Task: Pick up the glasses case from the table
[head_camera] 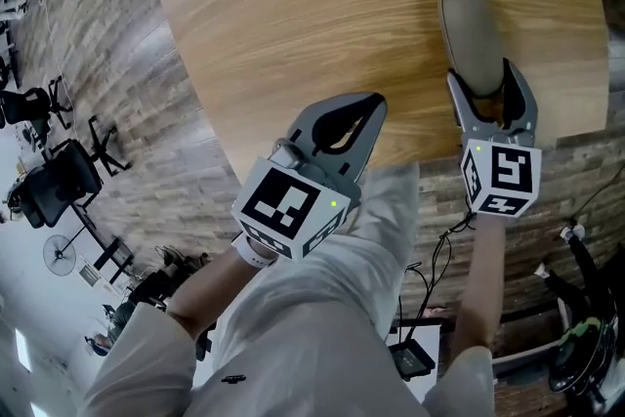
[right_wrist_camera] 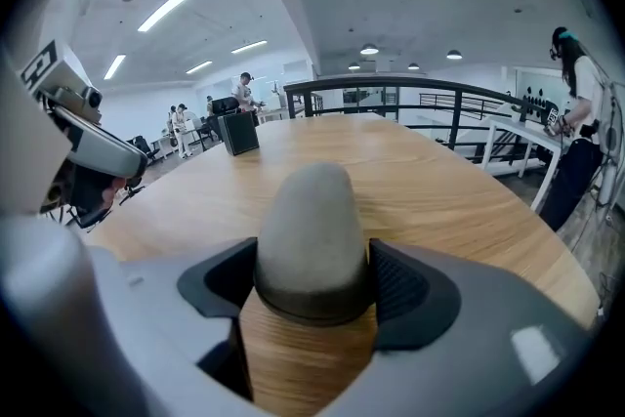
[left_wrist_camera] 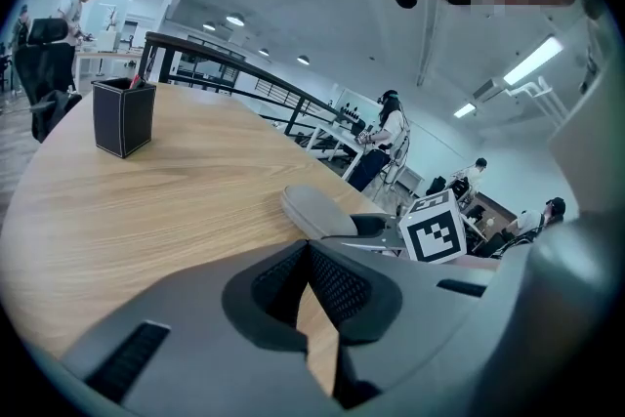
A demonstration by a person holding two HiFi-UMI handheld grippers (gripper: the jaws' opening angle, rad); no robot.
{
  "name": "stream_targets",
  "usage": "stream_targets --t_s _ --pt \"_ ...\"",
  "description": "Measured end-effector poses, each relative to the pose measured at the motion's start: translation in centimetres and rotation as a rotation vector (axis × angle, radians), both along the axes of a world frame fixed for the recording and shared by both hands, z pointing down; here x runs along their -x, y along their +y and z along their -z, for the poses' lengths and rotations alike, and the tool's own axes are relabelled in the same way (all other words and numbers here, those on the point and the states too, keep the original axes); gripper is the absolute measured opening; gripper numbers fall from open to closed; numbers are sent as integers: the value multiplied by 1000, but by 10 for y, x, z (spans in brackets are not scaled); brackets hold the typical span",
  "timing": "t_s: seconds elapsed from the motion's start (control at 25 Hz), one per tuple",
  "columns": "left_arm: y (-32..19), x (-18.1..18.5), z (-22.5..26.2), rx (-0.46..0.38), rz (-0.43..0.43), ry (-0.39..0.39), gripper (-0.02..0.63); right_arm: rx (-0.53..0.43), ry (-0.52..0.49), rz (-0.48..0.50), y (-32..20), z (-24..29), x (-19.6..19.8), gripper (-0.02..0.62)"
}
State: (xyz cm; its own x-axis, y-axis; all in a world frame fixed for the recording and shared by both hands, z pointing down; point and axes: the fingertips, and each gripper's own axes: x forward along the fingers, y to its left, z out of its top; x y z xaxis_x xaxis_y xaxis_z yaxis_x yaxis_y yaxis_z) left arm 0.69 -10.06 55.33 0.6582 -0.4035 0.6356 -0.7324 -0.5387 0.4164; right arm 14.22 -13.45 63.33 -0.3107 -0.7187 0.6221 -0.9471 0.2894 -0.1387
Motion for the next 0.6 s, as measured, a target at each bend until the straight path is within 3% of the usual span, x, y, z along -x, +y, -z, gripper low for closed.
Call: stream_targets --t_s 0.6 --pt "6 -3 25 -24 -6 8 6 -35 -117 -101 -1 33 -2 358"
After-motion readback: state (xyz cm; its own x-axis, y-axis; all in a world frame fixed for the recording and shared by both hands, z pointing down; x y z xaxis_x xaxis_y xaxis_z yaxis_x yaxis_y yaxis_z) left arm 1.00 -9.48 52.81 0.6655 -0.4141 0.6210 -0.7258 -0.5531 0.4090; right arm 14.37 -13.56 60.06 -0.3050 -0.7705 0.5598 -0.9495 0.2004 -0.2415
